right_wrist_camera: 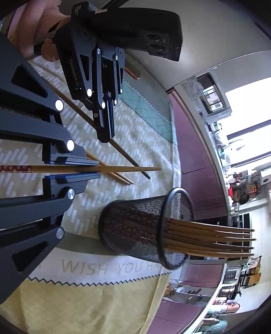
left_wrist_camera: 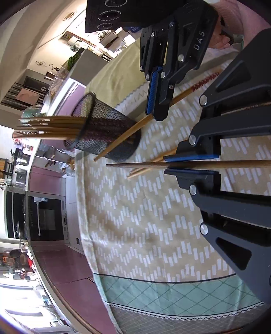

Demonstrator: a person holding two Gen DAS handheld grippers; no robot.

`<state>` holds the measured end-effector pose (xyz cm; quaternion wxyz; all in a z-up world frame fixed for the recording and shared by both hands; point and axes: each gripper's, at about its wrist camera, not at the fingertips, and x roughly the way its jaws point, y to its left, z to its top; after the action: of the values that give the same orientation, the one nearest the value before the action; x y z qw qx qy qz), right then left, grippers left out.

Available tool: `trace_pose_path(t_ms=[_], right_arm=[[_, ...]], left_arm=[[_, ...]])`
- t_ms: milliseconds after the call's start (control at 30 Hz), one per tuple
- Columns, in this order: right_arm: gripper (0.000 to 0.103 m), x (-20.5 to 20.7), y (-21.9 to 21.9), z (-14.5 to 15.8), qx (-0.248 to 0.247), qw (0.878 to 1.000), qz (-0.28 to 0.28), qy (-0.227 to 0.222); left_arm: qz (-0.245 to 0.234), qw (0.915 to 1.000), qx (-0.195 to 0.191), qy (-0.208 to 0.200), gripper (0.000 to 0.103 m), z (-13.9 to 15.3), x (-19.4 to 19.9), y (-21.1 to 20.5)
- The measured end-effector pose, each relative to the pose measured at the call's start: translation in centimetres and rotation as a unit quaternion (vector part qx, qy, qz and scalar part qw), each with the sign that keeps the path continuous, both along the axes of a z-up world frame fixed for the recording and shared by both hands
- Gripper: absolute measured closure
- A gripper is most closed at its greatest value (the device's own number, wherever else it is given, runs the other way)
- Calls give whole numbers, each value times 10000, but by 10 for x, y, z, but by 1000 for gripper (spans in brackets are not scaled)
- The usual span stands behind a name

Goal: Organize utensils
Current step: 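Lift the right gripper's chopstick upright into the mesh cup while the left gripper inserts its chopstick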

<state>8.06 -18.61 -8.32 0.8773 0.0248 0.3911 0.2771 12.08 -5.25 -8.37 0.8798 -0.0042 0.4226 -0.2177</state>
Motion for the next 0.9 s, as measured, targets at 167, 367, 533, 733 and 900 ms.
trace_pose_path(t_ms=[167, 367, 533, 733, 900], right_arm=[[97, -6, -13, 22, 227, 9995, -42, -224], [97, -12, -30, 40, 402, 9980, -161, -461], [97, -13, -40, 53, 554, 9962, -237, -628], [97, -13, -46, 69, 638, 9939, -292, -856], [97, -9, -48, 81, 679, 9920, -319, -1016]], left_arm=[[-184, 9992, -275, -211, 95, 25, -8, 2], [-329, 9969, -599, -388, 96, 49, -13, 6], [-376, 9944, -825, -541, 96, 67, -17, 11], [-373, 9916, -987, -743, 96, 84, -14, 15], [-334, 9893, -1094, -905, 96, 97, -5, 16]])
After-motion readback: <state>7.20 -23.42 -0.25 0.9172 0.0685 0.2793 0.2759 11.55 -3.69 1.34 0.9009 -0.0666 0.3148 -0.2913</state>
